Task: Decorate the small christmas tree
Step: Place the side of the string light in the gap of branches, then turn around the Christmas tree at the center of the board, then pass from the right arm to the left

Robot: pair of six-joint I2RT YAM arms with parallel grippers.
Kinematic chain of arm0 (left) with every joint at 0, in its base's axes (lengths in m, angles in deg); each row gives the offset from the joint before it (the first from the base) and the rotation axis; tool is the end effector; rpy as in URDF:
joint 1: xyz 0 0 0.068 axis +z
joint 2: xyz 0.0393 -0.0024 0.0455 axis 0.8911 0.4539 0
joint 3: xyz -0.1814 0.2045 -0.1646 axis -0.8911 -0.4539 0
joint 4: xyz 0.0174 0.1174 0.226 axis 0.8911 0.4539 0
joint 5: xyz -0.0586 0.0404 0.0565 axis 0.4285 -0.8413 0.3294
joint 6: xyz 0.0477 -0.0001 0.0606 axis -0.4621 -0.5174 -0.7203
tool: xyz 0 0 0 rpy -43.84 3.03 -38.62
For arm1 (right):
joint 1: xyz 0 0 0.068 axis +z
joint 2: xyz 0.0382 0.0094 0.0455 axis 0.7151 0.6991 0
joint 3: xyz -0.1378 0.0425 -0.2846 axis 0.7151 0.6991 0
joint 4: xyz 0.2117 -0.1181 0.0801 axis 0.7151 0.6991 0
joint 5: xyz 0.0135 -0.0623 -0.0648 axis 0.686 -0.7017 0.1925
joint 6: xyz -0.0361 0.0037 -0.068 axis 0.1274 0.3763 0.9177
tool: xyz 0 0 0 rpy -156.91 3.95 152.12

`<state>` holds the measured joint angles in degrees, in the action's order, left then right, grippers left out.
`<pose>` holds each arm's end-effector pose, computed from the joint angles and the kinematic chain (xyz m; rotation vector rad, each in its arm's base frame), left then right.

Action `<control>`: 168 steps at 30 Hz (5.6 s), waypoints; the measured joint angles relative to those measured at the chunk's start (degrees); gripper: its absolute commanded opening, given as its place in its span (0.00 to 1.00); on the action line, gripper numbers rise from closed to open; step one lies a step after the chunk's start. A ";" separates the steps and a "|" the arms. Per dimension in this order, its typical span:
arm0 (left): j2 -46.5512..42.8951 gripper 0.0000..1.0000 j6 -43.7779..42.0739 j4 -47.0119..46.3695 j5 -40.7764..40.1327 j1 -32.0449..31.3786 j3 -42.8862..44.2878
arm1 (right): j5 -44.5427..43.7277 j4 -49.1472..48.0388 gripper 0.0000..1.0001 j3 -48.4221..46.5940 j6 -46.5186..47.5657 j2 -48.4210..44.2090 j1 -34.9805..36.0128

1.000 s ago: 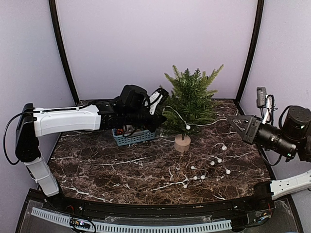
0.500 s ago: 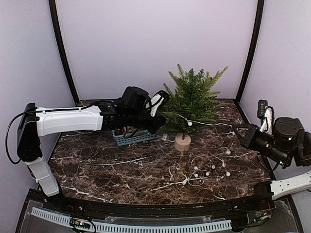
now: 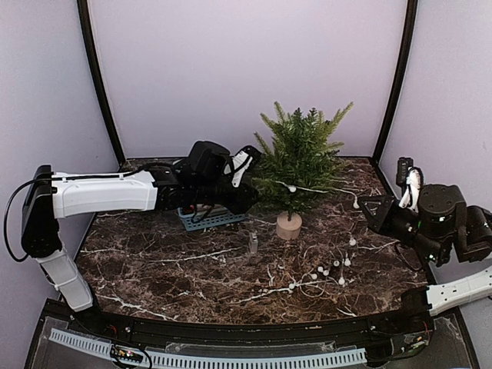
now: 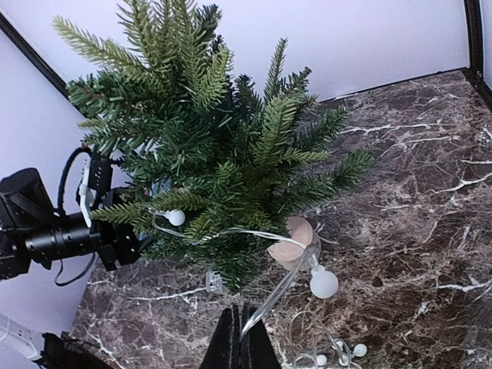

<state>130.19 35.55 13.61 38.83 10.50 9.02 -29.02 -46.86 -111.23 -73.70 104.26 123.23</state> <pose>0.2657 -0.3436 0.3274 0.8529 1.8820 -0.5816 0.0708 0.0886 0.3649 0.1666 1.9047 0.7230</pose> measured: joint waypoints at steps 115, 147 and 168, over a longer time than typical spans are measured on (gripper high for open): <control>-28.85 0.79 17.38 -11.91 -10.43 -19.17 -25.83 | 42.51 -35.54 0.00 11.85 1.33 18.03 -16.65; -1.46 0.12 23.15 -22.18 -5.70 -20.24 -11.41 | 46.97 -30.45 0.00 6.82 -0.50 16.70 -16.65; -3.32 0.00 28.09 -16.48 -3.74 -18.93 -10.84 | 42.27 -29.90 0.68 17.44 1.70 4.07 -16.46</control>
<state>126.87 63.63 -2.87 35.09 -8.43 -1.82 13.25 -76.76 -93.78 -71.99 108.33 106.77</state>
